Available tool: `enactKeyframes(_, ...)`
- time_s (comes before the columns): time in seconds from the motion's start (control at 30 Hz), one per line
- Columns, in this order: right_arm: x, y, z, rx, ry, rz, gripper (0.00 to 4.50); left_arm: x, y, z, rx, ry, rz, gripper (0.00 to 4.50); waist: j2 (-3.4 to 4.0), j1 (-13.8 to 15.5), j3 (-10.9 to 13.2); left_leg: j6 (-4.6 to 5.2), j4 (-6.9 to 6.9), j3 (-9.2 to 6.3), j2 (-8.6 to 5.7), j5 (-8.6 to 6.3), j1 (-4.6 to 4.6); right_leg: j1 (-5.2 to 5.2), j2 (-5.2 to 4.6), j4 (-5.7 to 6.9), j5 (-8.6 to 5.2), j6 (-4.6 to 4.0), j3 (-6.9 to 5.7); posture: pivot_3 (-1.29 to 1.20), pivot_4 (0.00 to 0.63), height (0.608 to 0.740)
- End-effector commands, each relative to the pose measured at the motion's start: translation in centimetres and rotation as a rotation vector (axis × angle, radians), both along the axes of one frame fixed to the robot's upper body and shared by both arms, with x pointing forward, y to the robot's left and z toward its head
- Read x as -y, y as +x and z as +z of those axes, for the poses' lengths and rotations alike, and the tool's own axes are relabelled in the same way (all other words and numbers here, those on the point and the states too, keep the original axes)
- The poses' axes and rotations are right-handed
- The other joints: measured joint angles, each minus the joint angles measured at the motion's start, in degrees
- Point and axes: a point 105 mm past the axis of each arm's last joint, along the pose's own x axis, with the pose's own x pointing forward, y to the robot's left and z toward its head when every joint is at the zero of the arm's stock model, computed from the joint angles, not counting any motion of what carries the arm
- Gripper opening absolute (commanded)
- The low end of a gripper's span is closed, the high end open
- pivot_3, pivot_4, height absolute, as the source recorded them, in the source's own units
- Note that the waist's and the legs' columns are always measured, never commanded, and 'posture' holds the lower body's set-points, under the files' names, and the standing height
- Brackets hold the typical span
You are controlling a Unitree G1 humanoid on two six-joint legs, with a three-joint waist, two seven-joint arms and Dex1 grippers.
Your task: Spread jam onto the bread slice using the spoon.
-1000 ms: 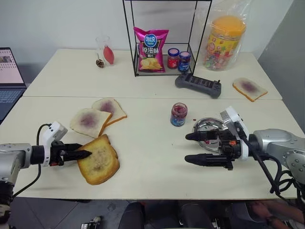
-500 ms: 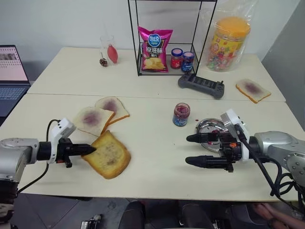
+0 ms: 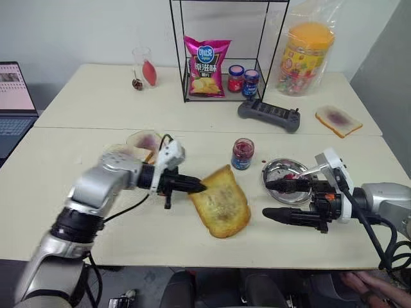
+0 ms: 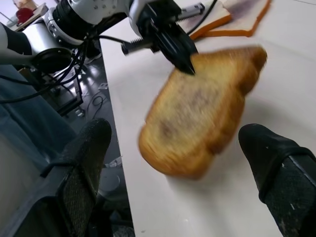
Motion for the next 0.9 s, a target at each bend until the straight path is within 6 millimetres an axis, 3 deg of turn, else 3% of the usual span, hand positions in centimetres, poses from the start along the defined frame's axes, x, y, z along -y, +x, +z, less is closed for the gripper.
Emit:
enactKeyframes(0.03,0.1,-0.4,0.8,0.035,0.011,-0.013,4.5,0.2,1.2,-1.1,0.106,0.079,-0.048,0.01,0.01,-0.13,-0.01,0.0,0.0,0.0,0.02,0.0,-0.01,0.0,0.02,0.0,0.0,0.0,0.02,0.0,0.15,0.74)
enactKeyframes(0.23,0.2,-0.6,0.7,0.031,0.014,-0.042,4.5,0.5,2.1,-2.5,0.148,0.125,-0.099,0.01,0.0,0.09,0.0,0.0,0.01,0.02,-0.02,0.0,-0.02,0.03,-0.02,-0.04,0.0,0.0,0.01,0.0,0.15,0.74)
enactKeyframes(0.3,0.4,-0.6,0.7,0.029,0.013,-0.056,4.5,0.6,2.4,-2.7,0.166,0.129,-0.109,0.61,0.0,0.08,0.0,0.0,0.02,0.03,-0.02,0.0,-0.02,0.03,-0.03,-0.03,0.0,0.01,0.02,0.0,0.15,0.74)
enactKeyframes(0.6,2.5,0.3,0.5,0.036,0.027,-0.23,4.5,0.4,3.3,-1.6,0.217,0.104,-0.094,2.32,0.0,0.44,0.0,0.0,0.24,0.01,-0.04,0.0,-0.03,0.15,-0.04,-0.02,0.07,0.13,0.03,0.0,0.15,0.74)
enactKeyframes(0.9,8.9,2.9,-0.4,0.029,0.113,-0.674,4.5,-0.9,2.4,2.1,0.324,0.102,-0.124,4.23,0.0,0.32,-0.01,0.0,0.27,0.02,-0.03,0.0,-0.02,0.15,-0.04,0.0,0.08,0.14,0.05,0.0,0.15,0.74)
